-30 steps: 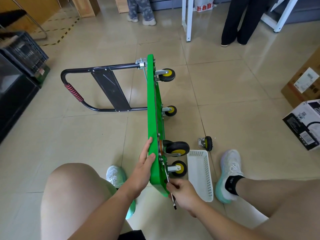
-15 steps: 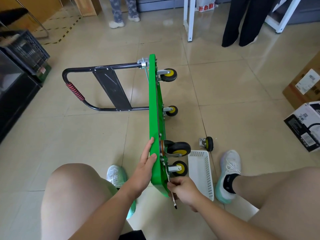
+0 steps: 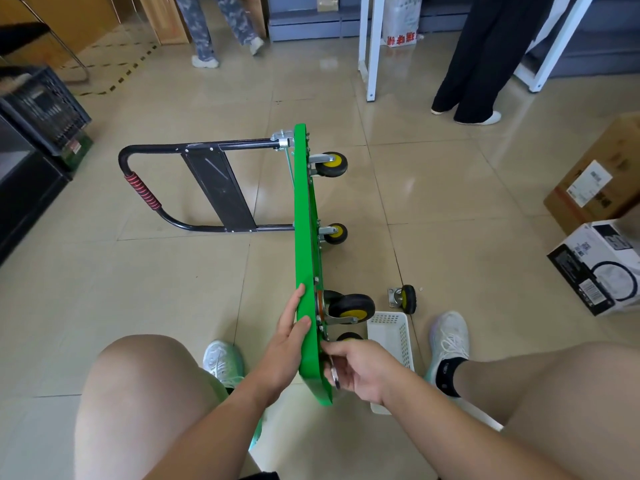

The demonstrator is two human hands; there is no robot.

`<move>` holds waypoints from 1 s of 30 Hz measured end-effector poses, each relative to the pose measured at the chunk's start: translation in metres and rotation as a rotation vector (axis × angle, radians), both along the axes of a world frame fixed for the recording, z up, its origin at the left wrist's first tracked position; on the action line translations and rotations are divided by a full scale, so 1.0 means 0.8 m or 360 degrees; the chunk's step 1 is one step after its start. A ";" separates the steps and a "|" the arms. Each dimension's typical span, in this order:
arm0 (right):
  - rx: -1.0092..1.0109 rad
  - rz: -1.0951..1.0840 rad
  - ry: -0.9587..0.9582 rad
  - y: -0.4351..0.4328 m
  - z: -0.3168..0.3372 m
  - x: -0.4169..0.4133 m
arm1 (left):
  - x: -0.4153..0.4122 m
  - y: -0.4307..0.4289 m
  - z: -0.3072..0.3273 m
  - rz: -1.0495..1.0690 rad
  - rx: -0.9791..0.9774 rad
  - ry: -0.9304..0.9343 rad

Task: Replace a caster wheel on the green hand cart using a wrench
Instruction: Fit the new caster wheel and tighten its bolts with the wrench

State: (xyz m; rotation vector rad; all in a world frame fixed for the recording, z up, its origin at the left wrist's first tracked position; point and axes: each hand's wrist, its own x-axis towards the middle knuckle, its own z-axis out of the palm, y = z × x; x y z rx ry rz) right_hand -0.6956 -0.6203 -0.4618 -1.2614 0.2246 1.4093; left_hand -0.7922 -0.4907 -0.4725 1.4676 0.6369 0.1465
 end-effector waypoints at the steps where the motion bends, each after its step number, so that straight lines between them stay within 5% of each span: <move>1: 0.0032 -0.0046 0.0084 0.002 0.007 0.004 | 0.000 0.000 -0.001 -0.0003 0.0000 0.0004; 7: -0.0079 0.0216 -0.0001 -0.014 0.007 0.002 | -0.001 0.002 -0.003 -0.0015 0.0014 0.0012; 19: -0.0407 0.0623 -0.0917 -0.045 -0.083 0.002 | 0.000 -0.003 0.001 -0.0004 -0.0009 0.0024; 30: -0.0144 0.0496 -0.0847 -0.022 -0.109 -0.002 | 0.000 -0.004 0.004 0.0010 0.0018 0.0036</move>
